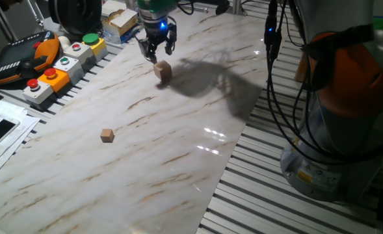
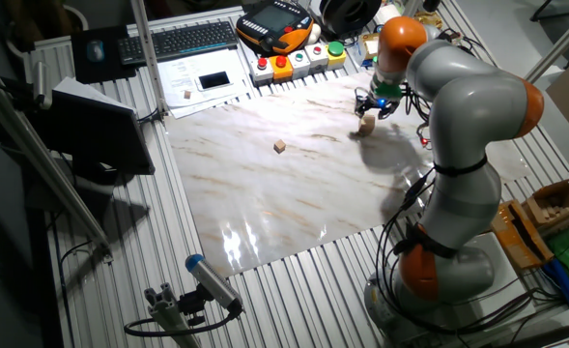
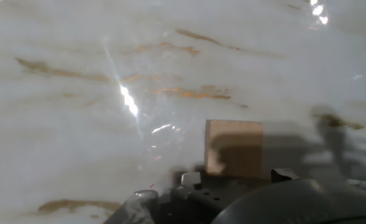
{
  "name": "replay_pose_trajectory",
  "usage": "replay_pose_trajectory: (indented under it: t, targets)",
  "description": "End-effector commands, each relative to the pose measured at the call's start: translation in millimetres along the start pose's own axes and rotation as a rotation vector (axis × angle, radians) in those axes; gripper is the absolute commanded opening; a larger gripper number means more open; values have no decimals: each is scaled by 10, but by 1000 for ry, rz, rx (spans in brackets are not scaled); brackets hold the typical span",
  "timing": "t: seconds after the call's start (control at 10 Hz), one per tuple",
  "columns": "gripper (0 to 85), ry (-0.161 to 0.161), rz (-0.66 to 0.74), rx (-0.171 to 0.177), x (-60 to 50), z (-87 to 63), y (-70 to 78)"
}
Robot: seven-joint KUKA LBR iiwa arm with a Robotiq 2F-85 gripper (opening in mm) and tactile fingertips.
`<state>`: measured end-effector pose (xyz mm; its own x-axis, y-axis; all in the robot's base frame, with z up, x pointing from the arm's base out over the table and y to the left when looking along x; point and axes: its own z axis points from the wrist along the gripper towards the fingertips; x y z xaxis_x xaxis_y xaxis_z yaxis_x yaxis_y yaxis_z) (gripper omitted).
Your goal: Pick up the small block on the left and move it to the right
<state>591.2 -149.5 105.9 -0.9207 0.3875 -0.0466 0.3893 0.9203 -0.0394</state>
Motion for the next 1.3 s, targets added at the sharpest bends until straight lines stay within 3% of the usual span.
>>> replay_pose_trajectory:
  t: [0.0,0.3,1.2]
  targets:
    - [667,-1,0,-8,-22,52,-29]
    - [747,-13,-4,-13,-69,164,-68]
    - [780,-22,10,-29,-172,430,-69]
